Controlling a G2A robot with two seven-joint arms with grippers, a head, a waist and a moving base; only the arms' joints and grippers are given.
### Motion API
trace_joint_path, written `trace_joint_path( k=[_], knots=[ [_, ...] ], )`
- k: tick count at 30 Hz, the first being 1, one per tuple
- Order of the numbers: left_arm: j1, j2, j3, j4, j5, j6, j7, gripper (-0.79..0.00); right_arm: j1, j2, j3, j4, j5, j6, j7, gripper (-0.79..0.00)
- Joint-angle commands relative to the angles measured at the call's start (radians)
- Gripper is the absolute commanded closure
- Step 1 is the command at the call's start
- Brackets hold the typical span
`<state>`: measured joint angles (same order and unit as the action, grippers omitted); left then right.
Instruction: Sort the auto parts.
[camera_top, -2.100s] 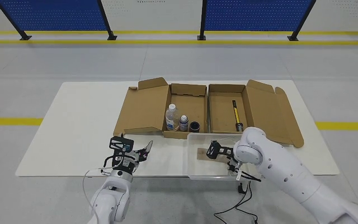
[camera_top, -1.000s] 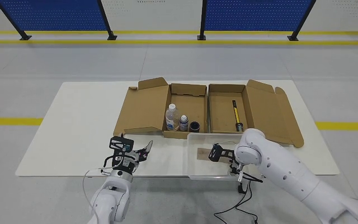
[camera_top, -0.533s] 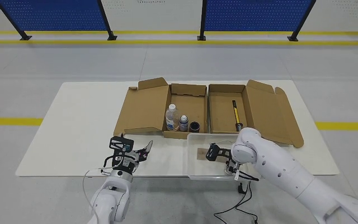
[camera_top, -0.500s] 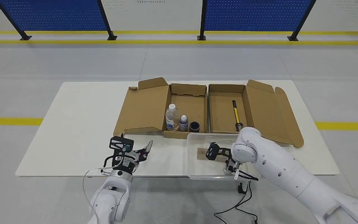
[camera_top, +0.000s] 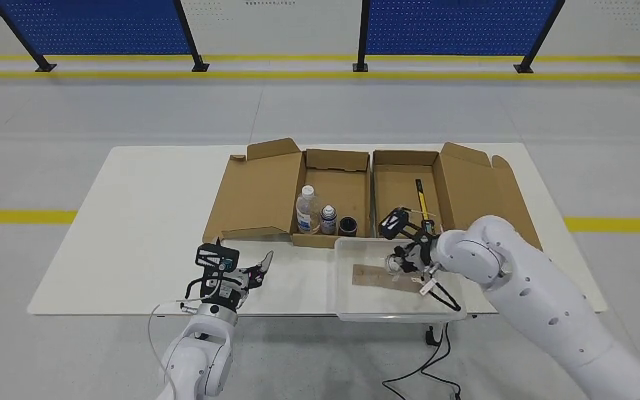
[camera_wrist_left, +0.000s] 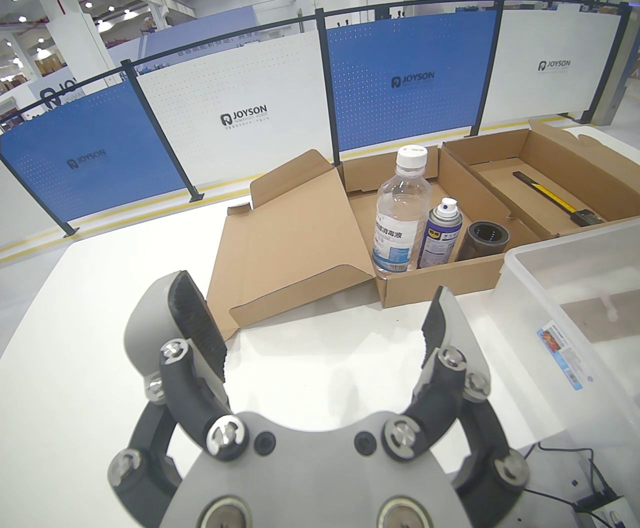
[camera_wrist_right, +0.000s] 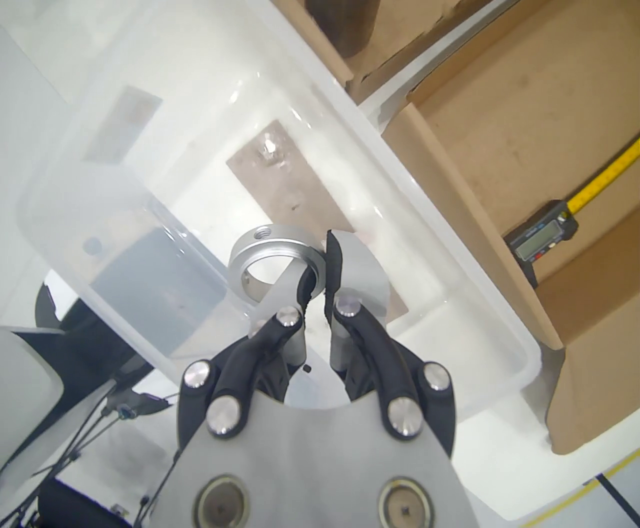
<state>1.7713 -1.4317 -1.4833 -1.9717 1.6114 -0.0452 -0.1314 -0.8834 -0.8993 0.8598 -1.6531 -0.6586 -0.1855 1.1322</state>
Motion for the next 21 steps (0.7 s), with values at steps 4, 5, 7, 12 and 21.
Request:
trace_joint_path(
  k=[4, 5, 7, 12, 21],
  knots=[
    [0.0, 0.0, 0.0, 0.0, 0.0, 0.0, 0.0, -0.785, -0.091, 0.027, 0.089, -0.094, -0.023, 0.049, -0.019, 0.0],
    [0.0, 0.0, 0.0, 0.0, 0.0, 0.0, 0.0, -0.785, -0.108, 0.031, 0.105, -0.107, -0.027, 0.058, -0.024, 0.0],
    [0.0, 0.0, 0.0, 0.0, 0.0, 0.0, 0.0, -0.785, -0.129, 0.035, 0.121, -0.121, -0.037, 0.071, -0.031, 0.0],
    [0.0, 0.0, 0.0, 0.0, 0.0, 0.0, 0.0, -0.785, -0.158, 0.038, 0.144, -0.147, -0.068, 0.102, -0.055, 0.0],
    [0.0, 0.0, 0.0, 0.0, 0.0, 0.0, 0.0, -0.785, -0.135, 0.037, 0.191, -0.165, -0.17, 0.19, -0.07, 0.0]
  ],
)
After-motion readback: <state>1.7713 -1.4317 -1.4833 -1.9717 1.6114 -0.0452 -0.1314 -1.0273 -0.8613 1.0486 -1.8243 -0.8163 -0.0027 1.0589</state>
